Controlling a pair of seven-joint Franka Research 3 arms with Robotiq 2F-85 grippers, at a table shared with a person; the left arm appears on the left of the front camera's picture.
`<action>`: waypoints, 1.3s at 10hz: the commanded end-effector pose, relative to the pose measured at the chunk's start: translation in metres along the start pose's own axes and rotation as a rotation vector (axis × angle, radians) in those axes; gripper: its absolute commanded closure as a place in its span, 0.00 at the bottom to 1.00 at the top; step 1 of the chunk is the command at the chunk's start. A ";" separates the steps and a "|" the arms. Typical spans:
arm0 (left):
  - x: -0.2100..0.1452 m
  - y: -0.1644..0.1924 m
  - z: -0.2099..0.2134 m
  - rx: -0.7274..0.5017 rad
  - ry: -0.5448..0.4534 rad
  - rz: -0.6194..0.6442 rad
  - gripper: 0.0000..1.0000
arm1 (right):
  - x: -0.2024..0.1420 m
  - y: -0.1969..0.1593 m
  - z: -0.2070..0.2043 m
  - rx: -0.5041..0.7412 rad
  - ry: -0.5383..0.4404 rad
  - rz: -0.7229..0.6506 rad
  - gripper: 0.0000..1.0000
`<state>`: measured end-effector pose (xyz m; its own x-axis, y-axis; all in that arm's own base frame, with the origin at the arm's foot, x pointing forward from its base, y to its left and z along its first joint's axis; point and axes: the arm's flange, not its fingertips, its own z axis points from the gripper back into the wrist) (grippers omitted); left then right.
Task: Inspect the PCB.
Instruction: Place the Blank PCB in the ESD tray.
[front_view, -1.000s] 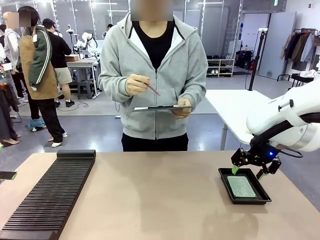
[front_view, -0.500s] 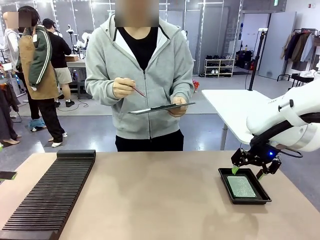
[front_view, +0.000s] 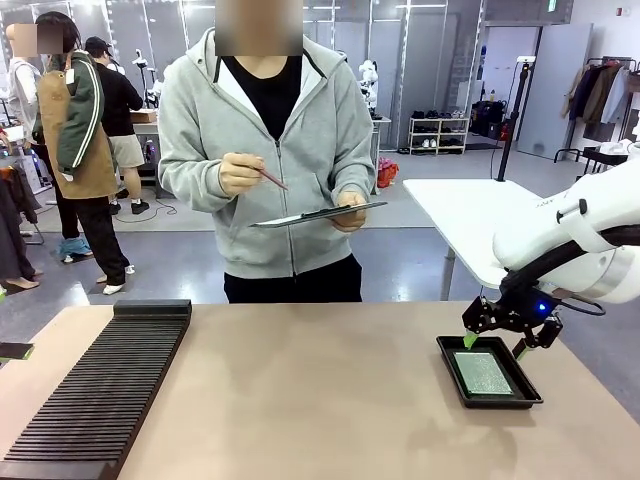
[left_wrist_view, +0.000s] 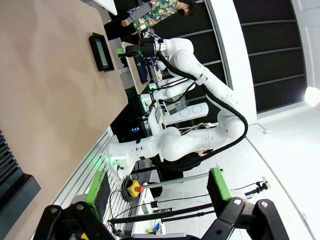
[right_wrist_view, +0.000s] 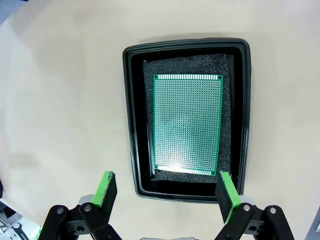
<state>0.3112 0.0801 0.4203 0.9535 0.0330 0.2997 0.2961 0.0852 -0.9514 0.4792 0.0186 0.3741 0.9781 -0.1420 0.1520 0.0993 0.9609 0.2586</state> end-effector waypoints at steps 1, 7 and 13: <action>0.000 -0.001 0.000 0.008 -0.001 0.000 0.00 | 0.000 0.001 0.000 -0.005 0.000 0.005 0.00; 0.000 -0.001 0.000 0.008 -0.001 0.000 0.00 | 0.000 0.001 0.000 -0.005 0.000 0.005 0.00; 0.000 -0.001 0.000 0.008 -0.001 0.000 0.00 | 0.000 0.001 0.000 -0.005 0.000 0.005 0.00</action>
<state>0.3112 0.0801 0.4203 0.9535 0.0330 0.2997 0.2961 0.0852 -0.9514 0.4792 0.0186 0.3741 0.9781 -0.1420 0.1520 0.0993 0.9609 0.2586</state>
